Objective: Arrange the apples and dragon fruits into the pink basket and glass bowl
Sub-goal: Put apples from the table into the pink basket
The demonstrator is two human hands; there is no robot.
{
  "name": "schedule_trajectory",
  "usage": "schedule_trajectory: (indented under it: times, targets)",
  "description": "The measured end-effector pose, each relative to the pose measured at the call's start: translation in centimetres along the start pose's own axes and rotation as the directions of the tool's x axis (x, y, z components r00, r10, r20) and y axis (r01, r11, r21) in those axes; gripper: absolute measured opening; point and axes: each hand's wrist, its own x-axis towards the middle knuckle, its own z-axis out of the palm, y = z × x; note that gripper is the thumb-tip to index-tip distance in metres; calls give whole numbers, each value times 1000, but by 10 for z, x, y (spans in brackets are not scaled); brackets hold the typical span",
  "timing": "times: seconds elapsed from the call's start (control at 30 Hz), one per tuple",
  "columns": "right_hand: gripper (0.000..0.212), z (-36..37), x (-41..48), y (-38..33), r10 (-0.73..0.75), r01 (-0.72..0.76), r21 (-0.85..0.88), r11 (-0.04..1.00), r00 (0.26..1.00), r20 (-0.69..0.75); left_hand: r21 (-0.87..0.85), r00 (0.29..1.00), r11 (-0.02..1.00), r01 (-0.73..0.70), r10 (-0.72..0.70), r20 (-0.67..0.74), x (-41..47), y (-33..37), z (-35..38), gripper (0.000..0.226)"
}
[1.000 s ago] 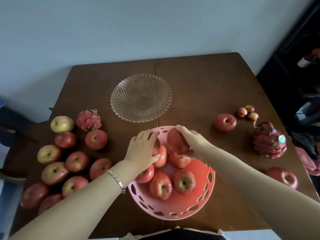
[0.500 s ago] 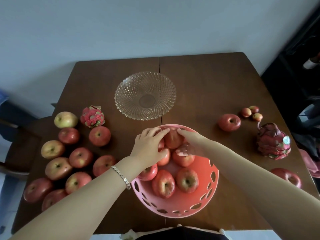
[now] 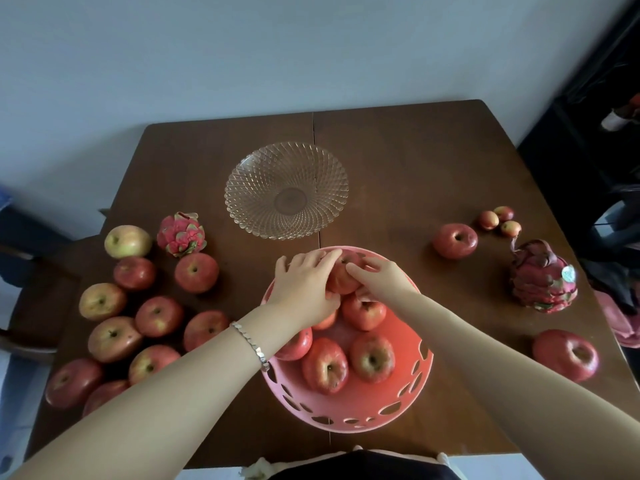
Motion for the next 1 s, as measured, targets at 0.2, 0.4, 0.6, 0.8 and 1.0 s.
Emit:
schedule_trajectory:
  times: [0.2,0.4,0.6,0.8,1.0]
  targets:
    - [20,-47,1,-1,-299,242,-192,951,878,-375,98,1000,995,6,-7,13,18,14,4,66]
    - [67,-125,53,11,-205,-78,-560,824,882,-424,118,999,992,33,-36,22,20,17,7,75]
    - [70,-131,83,36,-77,-141,-601,787,944,-322,146,999,989,36,-38,15,22,16,10,69]
    - [73,-124,55,32,-212,26,-459,888,909,-358,78,997,997,-19,25,-77,20,14,16,67]
    - [71,-99,-25,8,-480,369,-530,764,873,-83,135,997,990,-40,49,-61,20,11,14,66]
